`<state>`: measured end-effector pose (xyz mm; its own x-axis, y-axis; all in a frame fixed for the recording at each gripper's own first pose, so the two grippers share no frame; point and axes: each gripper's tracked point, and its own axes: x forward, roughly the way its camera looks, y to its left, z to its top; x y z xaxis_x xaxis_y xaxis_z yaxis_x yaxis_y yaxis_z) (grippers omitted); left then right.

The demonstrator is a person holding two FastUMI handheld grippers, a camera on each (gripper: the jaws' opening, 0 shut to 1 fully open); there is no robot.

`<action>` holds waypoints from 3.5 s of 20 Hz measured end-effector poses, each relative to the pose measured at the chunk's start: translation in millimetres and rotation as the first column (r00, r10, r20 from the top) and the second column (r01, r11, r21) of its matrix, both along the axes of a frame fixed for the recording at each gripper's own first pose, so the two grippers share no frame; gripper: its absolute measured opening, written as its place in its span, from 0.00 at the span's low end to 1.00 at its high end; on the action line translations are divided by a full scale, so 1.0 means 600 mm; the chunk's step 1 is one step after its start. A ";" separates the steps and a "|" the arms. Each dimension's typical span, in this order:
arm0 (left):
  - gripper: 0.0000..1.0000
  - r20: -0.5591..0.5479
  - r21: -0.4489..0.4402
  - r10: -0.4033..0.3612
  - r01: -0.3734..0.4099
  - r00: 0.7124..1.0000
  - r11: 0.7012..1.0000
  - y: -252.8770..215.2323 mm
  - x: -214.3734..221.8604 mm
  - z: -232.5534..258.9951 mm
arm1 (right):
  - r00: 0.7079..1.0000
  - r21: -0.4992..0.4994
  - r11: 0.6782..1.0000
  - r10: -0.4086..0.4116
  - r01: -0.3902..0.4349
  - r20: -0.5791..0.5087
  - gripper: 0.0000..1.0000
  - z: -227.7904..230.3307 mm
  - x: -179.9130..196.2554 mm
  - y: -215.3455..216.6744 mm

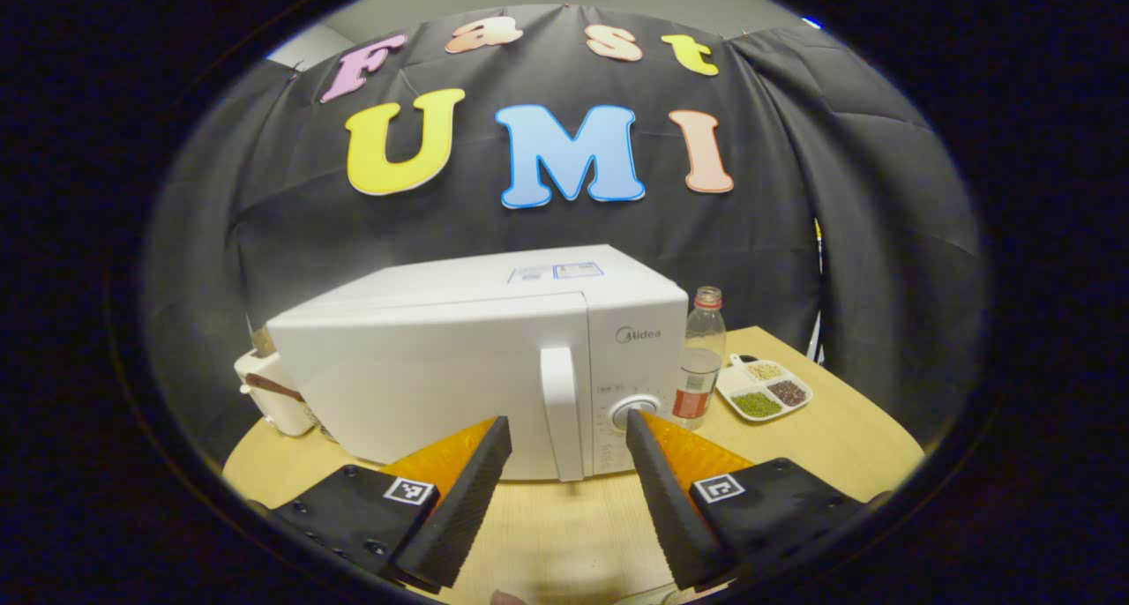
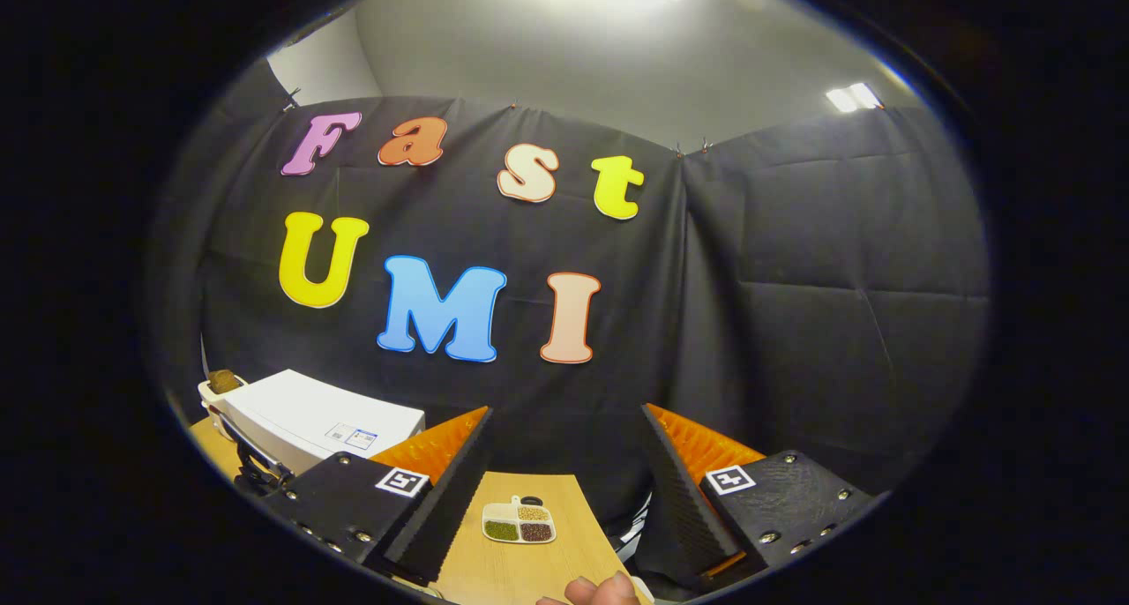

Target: Open the microwave oven with the left hand, put the food in, and close the microwave oven.

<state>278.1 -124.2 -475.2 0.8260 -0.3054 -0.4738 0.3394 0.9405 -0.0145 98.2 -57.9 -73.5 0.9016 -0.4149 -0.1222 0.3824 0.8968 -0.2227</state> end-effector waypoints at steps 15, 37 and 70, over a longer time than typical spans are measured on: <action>0.39 -0.113 0.006 0.030 -0.030 0.993 1.000 -0.021 0.056 -0.122 | 0.998 0.011 0.999 -0.031 0.032 -0.046 0.98 -0.021 -0.008 -0.008; 0.19 -0.125 0.031 -0.116 0.121 0.985 0.992 0.016 -0.028 -0.124 | 0.997 0.161 0.987 -0.015 0.004 0.070 0.98 0.022 -0.148 0.025; 0.18 -0.243 0.051 0.034 -0.022 0.970 0.998 0.599 -0.303 -0.126 | 0.939 0.362 0.931 0.165 -0.047 -0.303 1.00 -0.309 -0.275 0.278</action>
<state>96.6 235.4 -550.7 0.6919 -0.2563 -0.6750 0.3050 0.9511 -0.0484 -66.7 108.9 -259.2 0.8239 -0.1980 -0.5310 0.2410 0.9704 0.0121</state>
